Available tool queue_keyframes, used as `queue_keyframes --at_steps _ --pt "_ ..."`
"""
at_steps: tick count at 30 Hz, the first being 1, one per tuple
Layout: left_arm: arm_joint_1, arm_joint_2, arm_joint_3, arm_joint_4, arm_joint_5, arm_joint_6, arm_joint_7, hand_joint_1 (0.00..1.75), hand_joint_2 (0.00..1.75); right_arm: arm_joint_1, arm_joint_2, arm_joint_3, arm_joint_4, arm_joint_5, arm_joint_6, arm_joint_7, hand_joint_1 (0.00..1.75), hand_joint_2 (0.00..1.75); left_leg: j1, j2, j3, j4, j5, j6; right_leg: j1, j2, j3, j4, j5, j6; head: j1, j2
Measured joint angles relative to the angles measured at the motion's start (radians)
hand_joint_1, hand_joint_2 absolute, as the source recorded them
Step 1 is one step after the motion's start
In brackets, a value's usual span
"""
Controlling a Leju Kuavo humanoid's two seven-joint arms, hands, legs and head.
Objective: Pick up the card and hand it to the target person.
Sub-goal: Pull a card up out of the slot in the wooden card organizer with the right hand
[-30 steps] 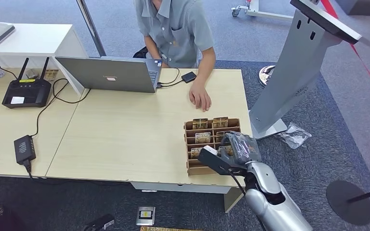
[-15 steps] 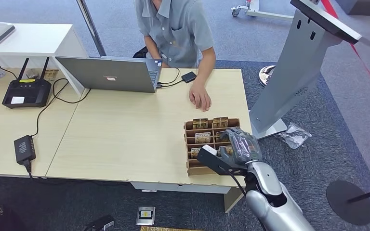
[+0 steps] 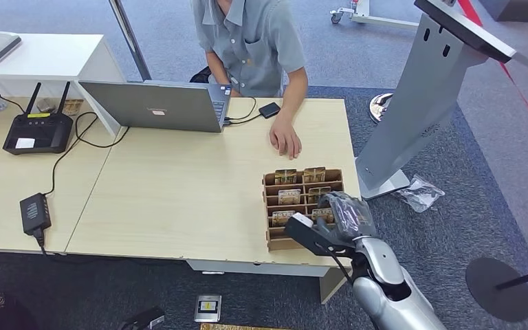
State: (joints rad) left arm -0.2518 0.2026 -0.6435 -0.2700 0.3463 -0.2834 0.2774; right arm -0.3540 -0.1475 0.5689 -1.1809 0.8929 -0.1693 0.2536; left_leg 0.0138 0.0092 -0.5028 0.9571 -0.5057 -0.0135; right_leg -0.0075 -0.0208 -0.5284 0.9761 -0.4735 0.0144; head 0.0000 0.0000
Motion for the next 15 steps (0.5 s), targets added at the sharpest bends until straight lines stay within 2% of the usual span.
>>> queue_keyframes --at_steps 15 --pt "0.003 0.002 0.013 0.004 0.001 0.002 -0.003 0.00 0.00 -0.030 0.023 0.016 0.061 -0.010 -0.003 -0.021 0.91 1.75 0.000 0.001 0.000 0.000 0.000 0.000 0.000 0.001 0.000 0.000 0.000 0.000 0.000 0.000"
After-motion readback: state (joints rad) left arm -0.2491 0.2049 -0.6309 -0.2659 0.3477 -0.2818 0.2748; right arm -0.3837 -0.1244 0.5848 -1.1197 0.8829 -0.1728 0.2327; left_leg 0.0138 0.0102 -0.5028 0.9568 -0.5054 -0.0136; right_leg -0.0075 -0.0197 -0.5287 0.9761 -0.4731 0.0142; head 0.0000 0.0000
